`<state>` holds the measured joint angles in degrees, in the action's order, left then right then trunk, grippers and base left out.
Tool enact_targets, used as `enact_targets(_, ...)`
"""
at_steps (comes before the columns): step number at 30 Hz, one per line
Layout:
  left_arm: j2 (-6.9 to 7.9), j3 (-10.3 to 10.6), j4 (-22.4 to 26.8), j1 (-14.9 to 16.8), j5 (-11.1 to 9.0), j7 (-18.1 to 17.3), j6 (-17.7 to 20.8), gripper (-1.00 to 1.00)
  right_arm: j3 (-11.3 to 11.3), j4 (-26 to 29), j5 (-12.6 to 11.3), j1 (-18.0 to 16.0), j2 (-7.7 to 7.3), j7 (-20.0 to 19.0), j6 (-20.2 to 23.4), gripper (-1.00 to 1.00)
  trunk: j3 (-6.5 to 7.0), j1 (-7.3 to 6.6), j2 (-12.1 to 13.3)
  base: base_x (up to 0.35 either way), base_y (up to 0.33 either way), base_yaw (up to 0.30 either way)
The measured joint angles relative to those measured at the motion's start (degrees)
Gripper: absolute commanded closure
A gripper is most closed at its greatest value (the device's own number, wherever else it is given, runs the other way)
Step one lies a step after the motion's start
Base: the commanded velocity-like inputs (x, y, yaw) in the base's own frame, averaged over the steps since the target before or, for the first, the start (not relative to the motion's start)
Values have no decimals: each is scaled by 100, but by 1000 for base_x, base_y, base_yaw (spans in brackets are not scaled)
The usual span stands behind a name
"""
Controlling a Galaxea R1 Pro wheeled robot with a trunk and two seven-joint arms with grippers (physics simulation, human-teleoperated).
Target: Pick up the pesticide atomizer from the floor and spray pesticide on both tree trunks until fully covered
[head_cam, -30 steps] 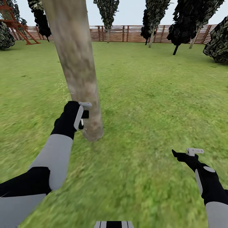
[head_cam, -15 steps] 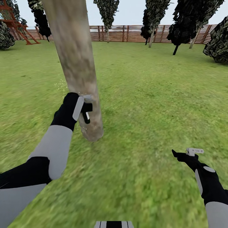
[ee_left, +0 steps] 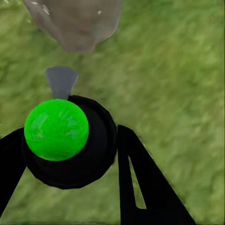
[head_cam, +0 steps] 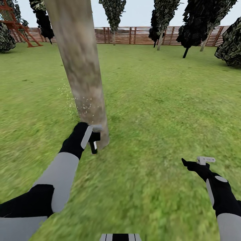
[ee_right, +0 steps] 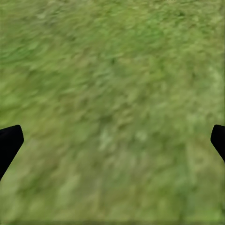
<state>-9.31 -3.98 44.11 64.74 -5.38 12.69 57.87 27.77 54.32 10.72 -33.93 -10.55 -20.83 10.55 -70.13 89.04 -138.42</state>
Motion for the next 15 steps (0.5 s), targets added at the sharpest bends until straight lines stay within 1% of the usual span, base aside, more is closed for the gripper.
enact_targets(2,0,207,0,-153,-6,15,-17,100,0,0,0,0,0,0,0,-100,0,0,0,0,0,0)
enact_targets(3,0,307,-1,-312,-4,23,-142,100,-1,-4,0,0,3,0,0,-100,-1,0,0,0,0,0)
enact_targets(4,4,340,-2,-424,10,28,-298,100,-1,-7,0,0,6,0,0,-100,0,0,0,0,0,0)
enact_targets(6,7,355,-6,-509,15,30,-462,100,0,-13,0,0,8,-1,0,-100,0,0,0,0,0,0)
enact_targets(9,33,376,10,-729,42,33,-671,100,0,-12,0,0,7,-5,0,-100,0,0,0,0,0,0)
enact_targets(10,46,378,0,-786,46,37,-868,100,0,-12,0,0,8,-2,0,-100,0,0,0,0,0,0)
enact_targets(12,64,377,-30,-1004,47,88,-1376,100,0,-10,0,0,2,-1,0,-100,0,0,0,0,0,0)
enact_targets(13,69,371,-66,-1206,57,234,-1660,100,0,-9,0,0,2,0,5,-100,0,0,0,0,0,0)
enact_targets(15,86,361,-136,-1477,42,379,-1984,100,0,-3,0,0,1,0,8,-100,0,0,0,0,0,0)
